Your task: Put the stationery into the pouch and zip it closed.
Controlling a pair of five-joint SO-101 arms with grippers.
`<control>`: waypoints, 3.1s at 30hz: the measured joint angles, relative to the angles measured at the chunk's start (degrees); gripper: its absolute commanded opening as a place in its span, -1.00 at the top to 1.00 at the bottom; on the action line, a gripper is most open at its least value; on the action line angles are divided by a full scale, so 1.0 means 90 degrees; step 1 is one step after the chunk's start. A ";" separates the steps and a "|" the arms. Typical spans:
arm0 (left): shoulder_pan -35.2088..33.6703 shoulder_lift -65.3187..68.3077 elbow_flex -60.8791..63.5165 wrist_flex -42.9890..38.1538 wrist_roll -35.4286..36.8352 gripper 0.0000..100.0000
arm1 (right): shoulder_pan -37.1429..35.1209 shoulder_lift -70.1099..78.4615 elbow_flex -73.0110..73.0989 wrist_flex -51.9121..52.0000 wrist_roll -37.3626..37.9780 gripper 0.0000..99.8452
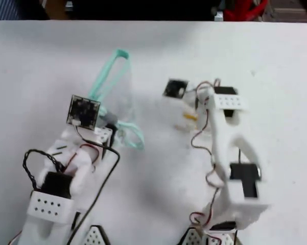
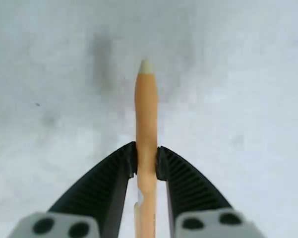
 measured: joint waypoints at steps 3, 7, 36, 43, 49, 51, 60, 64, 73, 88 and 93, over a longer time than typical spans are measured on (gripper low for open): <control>0.0000 0.0000 0.0000 0.0000 0.0000 0.67 | 0.0166 -0.0928 0.0000 0.0000 -0.0547 0.96; 0.0000 0.0000 0.0000 0.0000 0.0000 0.67 | 0.0440 -0.2012 0.0000 0.0000 -0.1221 0.96; 0.0078 0.0000 0.0029 -0.0010 0.0000 0.67 | -0.3770 -0.4357 -0.2100 -0.2247 -0.7131 0.96; 0.0078 0.0000 0.0029 -0.0010 0.0000 0.67 | -0.3800 -0.3389 -0.2100 -0.3106 -0.7160 0.96; 0.0078 0.0000 0.0029 -0.0010 0.0000 0.67 | -0.3800 -0.3057 -0.2100 -0.3116 -0.7160 0.96; 0.0078 0.0000 0.0029 -0.0010 0.0000 0.67 | -0.3800 -0.3028 -0.2100 -0.2862 -0.7160 0.96; 0.0078 0.0000 0.0029 -0.0010 0.0000 0.67 | -0.3917 -0.3028 -0.1739 -0.1836 -0.7160 0.57; 0.0078 0.0000 0.0029 -0.0010 0.0000 0.67 | -0.3927 -0.3175 -0.1739 -0.0967 -0.7160 0.33; 0.0078 0.0000 0.0029 -0.0010 0.0000 0.67 | -0.3780 -0.4415 -0.1739 -0.0098 -0.7160 0.53; -0.0117 0.0000 0.0039 0.0000 0.0000 0.68 | -0.4073 -0.4122 -0.1739 0.0791 -0.5626 0.54; -0.0117 0.0000 0.0029 0.0088 0.0000 0.69 | -0.4112 -0.4132 -0.1446 0.0733 -0.5021 0.54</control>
